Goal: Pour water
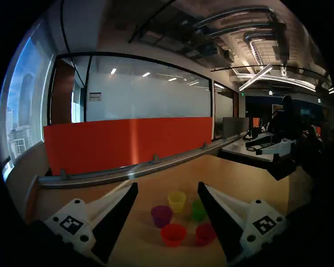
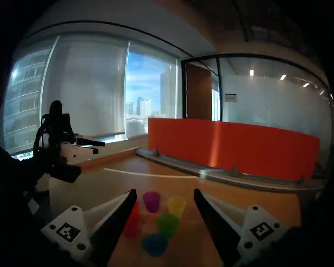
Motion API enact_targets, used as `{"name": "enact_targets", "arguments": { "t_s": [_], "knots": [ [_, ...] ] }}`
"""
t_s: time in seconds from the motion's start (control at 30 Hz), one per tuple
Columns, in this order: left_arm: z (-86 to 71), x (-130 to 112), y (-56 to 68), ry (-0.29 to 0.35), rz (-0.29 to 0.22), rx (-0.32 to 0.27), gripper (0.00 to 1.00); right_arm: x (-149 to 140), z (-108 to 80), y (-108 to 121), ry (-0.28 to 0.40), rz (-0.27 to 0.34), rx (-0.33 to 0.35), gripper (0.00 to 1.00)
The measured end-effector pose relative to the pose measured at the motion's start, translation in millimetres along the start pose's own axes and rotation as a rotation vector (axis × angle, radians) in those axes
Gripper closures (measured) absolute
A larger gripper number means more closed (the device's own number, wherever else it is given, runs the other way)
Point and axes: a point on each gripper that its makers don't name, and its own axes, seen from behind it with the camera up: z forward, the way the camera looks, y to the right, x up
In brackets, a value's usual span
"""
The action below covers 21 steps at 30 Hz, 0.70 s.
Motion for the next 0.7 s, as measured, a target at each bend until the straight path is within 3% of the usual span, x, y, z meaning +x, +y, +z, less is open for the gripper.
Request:
{"name": "enact_targets", "arguments": {
  "t_s": [0.3,0.7],
  "knots": [
    [4.2,-5.9,2.7,-0.021,0.001,-0.037,0.0,-15.5,4.1,-2.2,-0.064,-0.041,0.015,0.01],
    [9.6,-25.3,6.5,-0.062,0.028,-0.063,0.0,-40.9,9.2,-7.3,-0.133,-0.049,0.048,0.01]
  ]
}}
